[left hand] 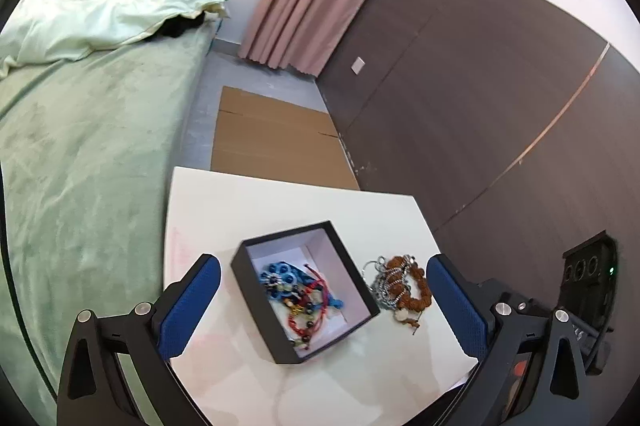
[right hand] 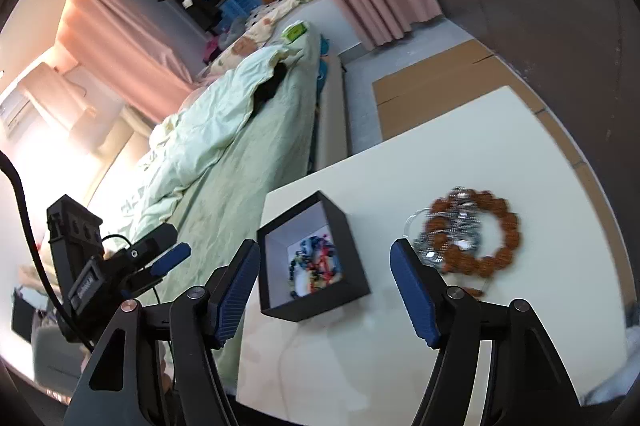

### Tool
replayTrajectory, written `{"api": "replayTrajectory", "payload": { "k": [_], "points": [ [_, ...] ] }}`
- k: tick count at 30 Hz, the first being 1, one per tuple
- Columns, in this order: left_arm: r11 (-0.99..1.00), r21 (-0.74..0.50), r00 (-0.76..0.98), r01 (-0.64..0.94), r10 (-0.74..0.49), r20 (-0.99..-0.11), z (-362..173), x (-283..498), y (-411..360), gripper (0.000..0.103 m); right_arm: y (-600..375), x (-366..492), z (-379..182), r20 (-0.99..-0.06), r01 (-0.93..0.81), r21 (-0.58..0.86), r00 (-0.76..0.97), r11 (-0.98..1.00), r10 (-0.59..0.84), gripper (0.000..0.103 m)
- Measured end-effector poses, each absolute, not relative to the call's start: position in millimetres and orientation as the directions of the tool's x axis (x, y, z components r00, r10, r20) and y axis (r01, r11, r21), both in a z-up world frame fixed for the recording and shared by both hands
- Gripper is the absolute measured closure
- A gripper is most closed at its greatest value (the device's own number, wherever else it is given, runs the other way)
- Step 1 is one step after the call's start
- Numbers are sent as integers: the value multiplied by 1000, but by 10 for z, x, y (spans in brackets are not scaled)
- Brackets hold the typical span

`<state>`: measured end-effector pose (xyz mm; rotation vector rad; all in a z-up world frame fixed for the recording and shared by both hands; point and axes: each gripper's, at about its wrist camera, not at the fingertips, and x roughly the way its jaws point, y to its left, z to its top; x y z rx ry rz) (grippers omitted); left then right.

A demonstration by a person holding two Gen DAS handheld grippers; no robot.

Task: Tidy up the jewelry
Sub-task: 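Move the left tool over the brown bead bracelet with silver charms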

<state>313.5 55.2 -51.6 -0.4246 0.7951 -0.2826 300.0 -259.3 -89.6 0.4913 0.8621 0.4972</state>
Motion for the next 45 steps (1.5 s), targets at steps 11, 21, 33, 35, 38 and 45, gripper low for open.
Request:
{"api": "replayTrajectory", "payload": {
  "k": [11,21,33,35,38,45],
  "points": [
    [908,-381,644,174,-398,-653,-485,3124,6,0,-3265,2893,-973,-618,-72,590,601,804,507,21],
    [901,-330,575,282,-434,-694,-544,3297,-493,14,-3581,2961,-1303,-581,-13,672,611,740,538,35],
    [901,-246,482,356,-403,-778,-795,3731,-1075,37,-3856,3141,-1687,-575,61,727,598,684,558,43],
    [900,-235,459,366,-394,-796,-874,3800,-1176,41,-3892,3171,-1747,-581,76,727,596,682,554,43],
    [900,-198,439,389,-370,-819,-1004,3889,-1366,42,-3913,3214,-1819,-593,94,727,586,680,552,43],
    [895,-141,409,422,-327,-852,-1216,4037,-1665,47,-3895,3273,-1880,-589,101,738,577,667,565,43]
  ]
}}
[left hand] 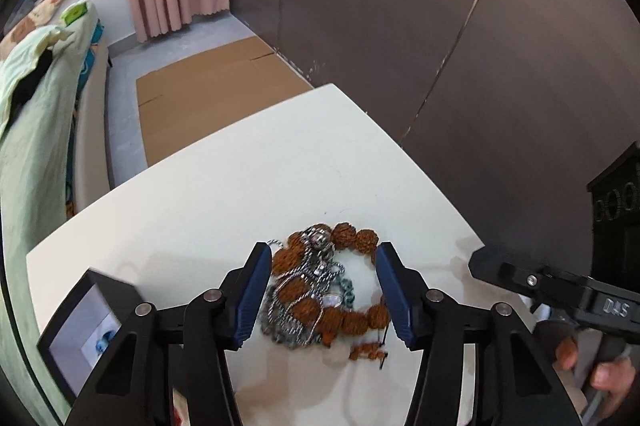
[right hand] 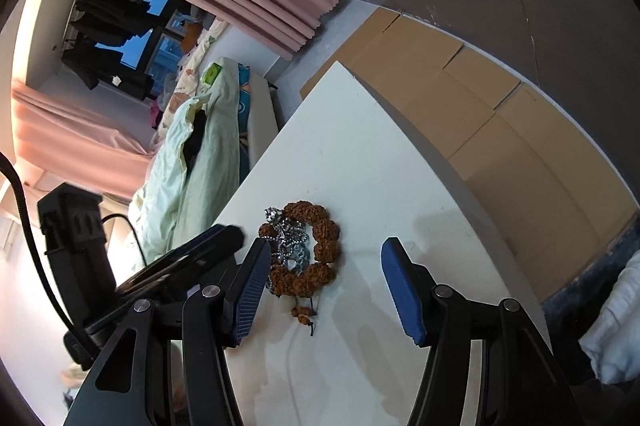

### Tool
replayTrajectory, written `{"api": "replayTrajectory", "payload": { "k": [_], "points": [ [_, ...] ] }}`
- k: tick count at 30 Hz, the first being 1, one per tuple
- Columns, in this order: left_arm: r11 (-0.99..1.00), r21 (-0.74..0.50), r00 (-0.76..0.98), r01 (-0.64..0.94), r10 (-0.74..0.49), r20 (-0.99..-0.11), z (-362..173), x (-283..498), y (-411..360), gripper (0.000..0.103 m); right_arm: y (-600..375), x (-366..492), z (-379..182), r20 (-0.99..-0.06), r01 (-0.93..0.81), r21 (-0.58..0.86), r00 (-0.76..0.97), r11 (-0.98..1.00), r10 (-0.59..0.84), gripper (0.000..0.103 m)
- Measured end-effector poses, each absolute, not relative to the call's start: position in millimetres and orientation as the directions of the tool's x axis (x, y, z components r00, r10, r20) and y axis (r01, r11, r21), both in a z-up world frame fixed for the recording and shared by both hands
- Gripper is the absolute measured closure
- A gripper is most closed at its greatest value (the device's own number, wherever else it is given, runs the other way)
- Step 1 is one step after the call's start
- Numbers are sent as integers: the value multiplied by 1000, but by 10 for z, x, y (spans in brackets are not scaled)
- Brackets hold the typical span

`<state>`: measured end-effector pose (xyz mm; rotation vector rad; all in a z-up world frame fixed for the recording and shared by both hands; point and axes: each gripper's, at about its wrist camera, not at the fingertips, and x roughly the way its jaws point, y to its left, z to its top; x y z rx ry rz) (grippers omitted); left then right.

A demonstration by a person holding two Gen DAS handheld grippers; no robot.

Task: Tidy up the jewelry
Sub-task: 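Grasp the silver charm chain with the left tool and lift it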

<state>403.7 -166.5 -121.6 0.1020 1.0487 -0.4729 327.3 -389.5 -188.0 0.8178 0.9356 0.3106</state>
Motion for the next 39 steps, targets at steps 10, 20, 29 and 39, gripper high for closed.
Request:
{"api": "replayTrajectory", "payload": {
  "k": [10,20,29,39],
  "points": [
    [909,-43,410,415,-229,-883,-1469,4174,-1871,72,-4035,3266,-1913,-614,148,717,597,681,517,43],
    [925,-94,421,367,-255,-870,-1337,4141,-1667,85,-4037,3295,-1966,-612,142,728,575,671,542,43],
    [920,-149,472,363,-319,-822,-931,4029,-1499,88,-3893,3356,-1989,-602,114,738,557,665,572,43],
    [916,-145,562,375,-349,-750,-379,3838,-1354,88,-3678,3550,-2043,-666,104,674,514,731,541,43]
  ]
}}
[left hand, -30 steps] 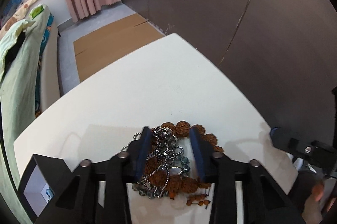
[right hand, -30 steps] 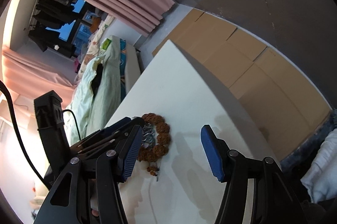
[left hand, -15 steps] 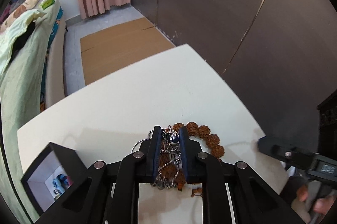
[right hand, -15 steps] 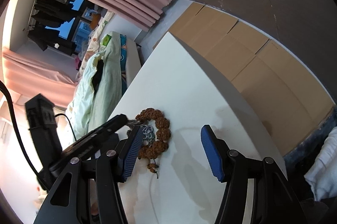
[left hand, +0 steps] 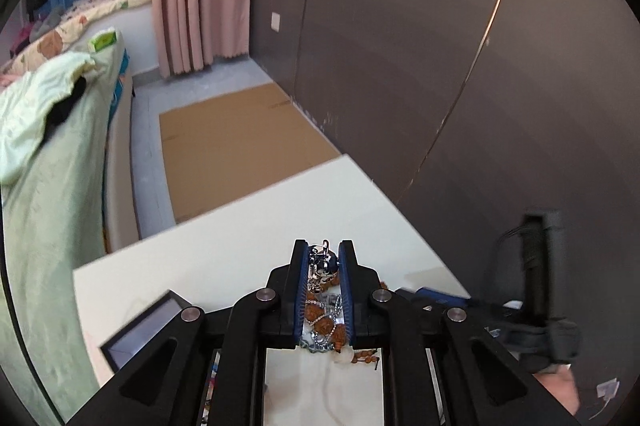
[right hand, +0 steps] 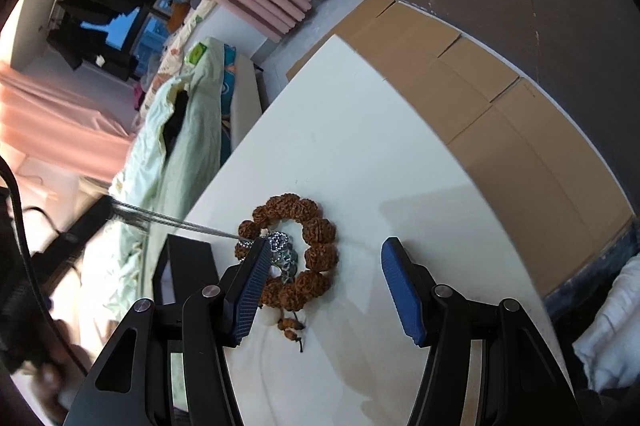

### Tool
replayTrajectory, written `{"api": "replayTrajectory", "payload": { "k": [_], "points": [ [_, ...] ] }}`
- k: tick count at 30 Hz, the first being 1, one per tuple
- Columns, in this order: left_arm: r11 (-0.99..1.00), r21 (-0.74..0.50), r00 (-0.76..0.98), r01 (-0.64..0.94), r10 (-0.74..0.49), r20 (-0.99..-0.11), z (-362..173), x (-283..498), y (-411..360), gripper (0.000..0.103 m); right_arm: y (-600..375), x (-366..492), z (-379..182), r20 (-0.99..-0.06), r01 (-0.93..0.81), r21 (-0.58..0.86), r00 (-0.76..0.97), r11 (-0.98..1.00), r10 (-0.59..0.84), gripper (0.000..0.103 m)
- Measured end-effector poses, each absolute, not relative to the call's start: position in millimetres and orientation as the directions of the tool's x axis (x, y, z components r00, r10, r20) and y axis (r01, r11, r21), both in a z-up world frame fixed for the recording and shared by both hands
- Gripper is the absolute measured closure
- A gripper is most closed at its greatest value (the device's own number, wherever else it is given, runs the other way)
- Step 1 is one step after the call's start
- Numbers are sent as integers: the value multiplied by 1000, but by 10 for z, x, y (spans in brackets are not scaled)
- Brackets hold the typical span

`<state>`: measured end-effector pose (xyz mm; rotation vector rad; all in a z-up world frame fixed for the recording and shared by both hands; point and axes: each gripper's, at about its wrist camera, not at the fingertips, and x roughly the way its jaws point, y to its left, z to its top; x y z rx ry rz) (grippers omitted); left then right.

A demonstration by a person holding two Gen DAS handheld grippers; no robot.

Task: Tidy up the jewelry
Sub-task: 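Grasp the silver charm chain with the left tool and lift it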

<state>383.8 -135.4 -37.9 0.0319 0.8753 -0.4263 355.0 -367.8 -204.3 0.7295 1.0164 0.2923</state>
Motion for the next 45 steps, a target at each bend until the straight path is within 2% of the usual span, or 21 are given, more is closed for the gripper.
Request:
{"api": "replayTrajectory", "payload": {
  "k": [9,19,23,34,38,42,44,45],
  "points": [
    [911,-120,637,394,-365,-679,160,3661,-1266,88,-3533,3630,-2023,-697,68,623,502,779,513,43],
    [906,-103,705,410,-387,-594,710,3464,-1188,89,-3514,3608,-2025,-691,60,630,500,775,523,44],
    [910,-81,732,406,-377,-568,855,3424,-1156,89,-3477,3604,-2022,-678,43,646,491,762,547,44],
    [931,-43,801,362,-334,-496,1288,3278,-906,89,-3274,3612,-2010,-720,7,584,466,812,514,45],
    [938,-28,828,346,-319,-461,1467,3225,-801,89,-3151,3635,-1973,-758,-4,514,465,858,457,54],
    [944,-14,847,330,-303,-437,1591,3173,-722,89,-3059,3633,-1934,-809,-6,403,465,915,360,73],
    [946,-13,853,323,-297,-430,1622,3152,-660,89,-3054,3637,-1947,-798,-24,442,446,897,405,85],
    [948,-13,856,318,-293,-427,1631,3139,-622,89,-3050,3626,-1943,-799,-23,443,444,896,406,85]
  ]
}}
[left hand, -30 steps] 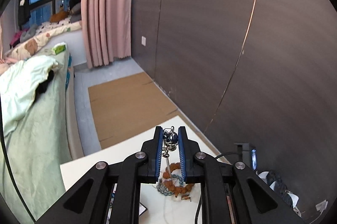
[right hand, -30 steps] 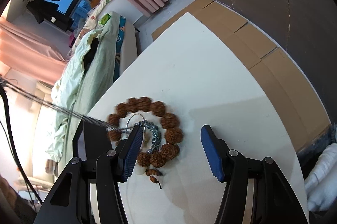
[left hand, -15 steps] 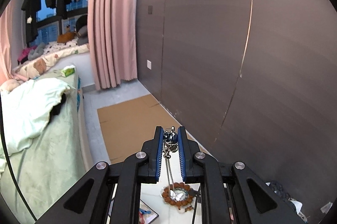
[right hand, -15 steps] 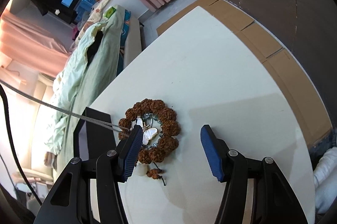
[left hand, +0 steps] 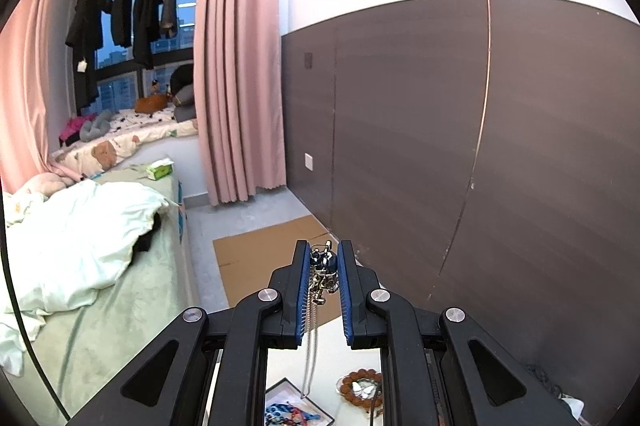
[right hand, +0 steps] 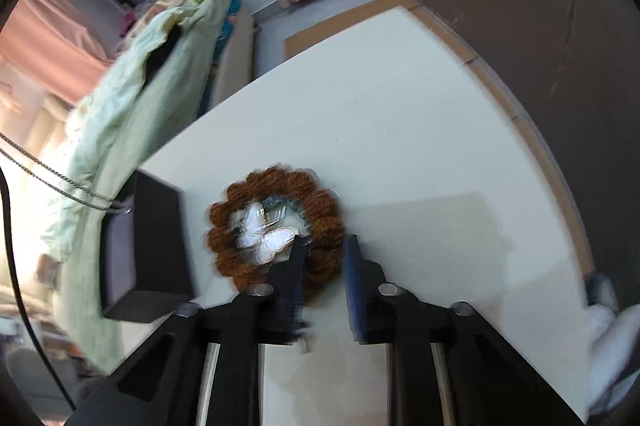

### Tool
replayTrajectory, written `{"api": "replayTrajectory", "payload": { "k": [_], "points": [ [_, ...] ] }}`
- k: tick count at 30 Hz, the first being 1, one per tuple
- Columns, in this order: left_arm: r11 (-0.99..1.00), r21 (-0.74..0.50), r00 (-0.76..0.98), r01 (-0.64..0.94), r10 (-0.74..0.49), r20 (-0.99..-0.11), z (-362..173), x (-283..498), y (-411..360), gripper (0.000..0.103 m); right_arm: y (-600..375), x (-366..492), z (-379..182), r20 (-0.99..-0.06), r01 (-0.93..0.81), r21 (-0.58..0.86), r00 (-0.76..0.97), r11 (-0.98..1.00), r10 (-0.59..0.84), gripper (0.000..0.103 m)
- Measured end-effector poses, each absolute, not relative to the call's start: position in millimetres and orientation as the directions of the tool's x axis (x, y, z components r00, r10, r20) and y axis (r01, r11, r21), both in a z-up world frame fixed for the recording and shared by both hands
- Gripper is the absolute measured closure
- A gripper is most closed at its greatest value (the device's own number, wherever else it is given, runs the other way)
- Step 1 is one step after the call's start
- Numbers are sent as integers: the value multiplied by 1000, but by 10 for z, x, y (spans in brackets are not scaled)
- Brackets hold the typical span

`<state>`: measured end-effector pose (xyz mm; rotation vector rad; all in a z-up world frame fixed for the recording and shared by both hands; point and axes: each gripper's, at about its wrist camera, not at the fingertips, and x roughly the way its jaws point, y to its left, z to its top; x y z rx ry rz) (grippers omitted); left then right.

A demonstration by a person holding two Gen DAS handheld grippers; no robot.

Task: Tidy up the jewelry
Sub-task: 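Grasp the silver charm chain with the left tool and lift it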

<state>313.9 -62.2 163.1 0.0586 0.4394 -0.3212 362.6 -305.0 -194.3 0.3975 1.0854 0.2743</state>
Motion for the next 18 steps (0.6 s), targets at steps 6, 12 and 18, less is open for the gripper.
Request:
{"api": "replayTrajectory", "payload": {
  "k": [6,12,18],
  "points": [
    [958,-34,865,284,-271,-423,1577,3069,-365,89,-3093,3503,-1741,-741,-47,496,497,867,451,85],
    [962,-73,851,265,-268,-451,1344,3075,-173,89,-3095,3355,-1414,-653,-108,559,553,822,517,86],
    [956,-143,813,258,-294,-502,955,3179,-12,89,-2980,3268,-1180,-623,-159,544,582,824,523,86]
  ]
}}
